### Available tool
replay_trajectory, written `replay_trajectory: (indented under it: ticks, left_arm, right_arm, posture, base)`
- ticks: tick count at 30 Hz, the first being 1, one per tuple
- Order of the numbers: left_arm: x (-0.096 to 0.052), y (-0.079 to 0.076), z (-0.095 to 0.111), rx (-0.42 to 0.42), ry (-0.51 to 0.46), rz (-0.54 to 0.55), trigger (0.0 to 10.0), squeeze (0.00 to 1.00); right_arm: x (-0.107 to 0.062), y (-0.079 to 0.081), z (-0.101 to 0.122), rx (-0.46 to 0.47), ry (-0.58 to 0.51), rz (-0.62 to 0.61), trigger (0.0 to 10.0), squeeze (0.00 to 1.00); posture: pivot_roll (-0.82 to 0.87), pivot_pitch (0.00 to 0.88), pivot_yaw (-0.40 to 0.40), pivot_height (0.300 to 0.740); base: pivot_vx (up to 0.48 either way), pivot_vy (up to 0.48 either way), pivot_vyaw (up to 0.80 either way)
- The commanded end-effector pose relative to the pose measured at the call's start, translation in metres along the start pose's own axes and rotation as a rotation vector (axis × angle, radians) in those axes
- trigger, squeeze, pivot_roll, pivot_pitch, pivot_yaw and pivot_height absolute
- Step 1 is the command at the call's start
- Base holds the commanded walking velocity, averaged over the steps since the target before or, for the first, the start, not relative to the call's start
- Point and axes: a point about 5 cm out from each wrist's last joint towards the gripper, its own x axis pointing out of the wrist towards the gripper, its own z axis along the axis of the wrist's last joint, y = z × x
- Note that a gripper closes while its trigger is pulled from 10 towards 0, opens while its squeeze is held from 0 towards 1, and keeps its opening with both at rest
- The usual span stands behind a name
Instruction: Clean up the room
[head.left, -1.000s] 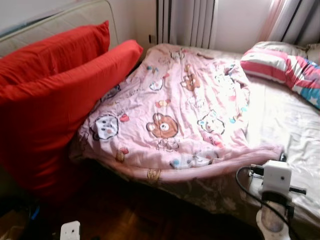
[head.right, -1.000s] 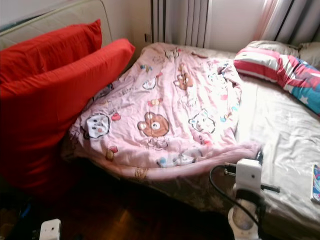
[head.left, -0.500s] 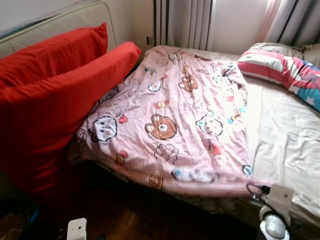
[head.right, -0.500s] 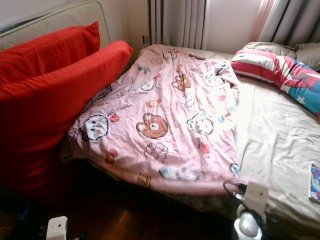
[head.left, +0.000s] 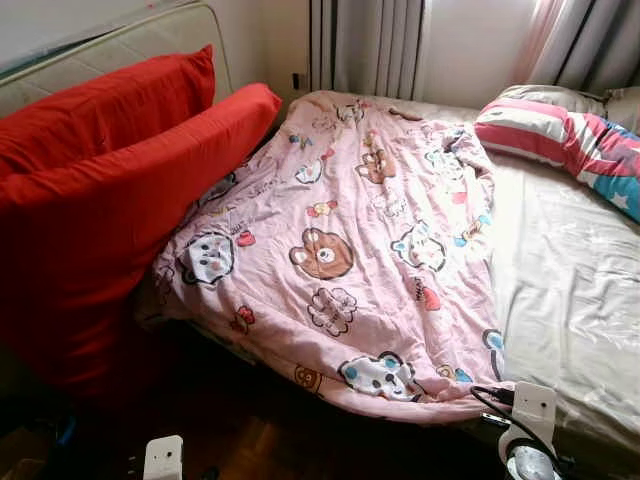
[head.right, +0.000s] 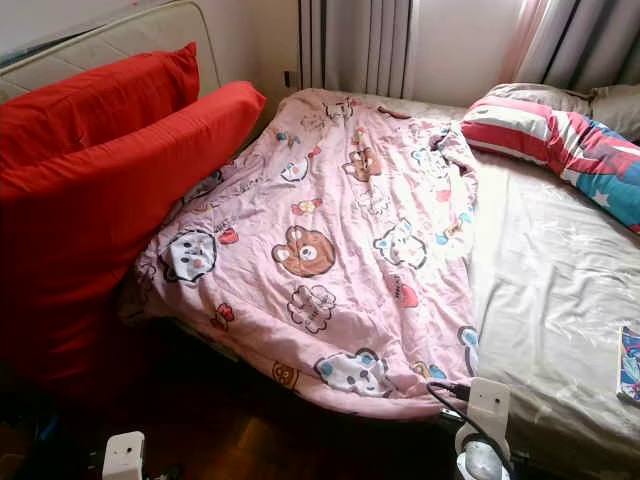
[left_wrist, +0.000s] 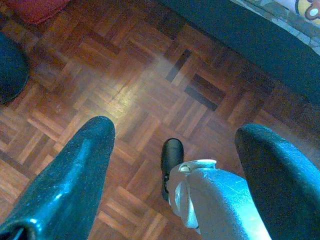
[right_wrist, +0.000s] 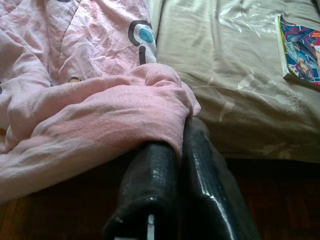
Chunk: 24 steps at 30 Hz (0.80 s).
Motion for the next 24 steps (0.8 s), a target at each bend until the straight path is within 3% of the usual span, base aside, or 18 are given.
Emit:
replay_trajectory:
  ticks: [1, 24]
  left_arm:
    - [-0.0011, 0.0014, -0.0044, 0.013, 0.022, 0.004, 10.0, 0.0]
    - [-0.0005, 0.0028, -0.0015, 0.006, 0.012, 0.01, 10.0, 0.0]
  right_arm:
    - [0.0012, -0.0015, 0.0021, 0.007, -0.01, 0.001, 10.0, 1.0]
    - [0.0037, 0.001, 0.0119, 0.007, -0.061, -0.005, 10.0, 1.0]
  posture:
    - [0.01, 0.029, -0.002, 0.74]
    - [0.02, 0.026, -0.007, 0.74]
  base:
    - [0.0, 0.0, 0.0]
    - [0.0, 0.0, 0.0]
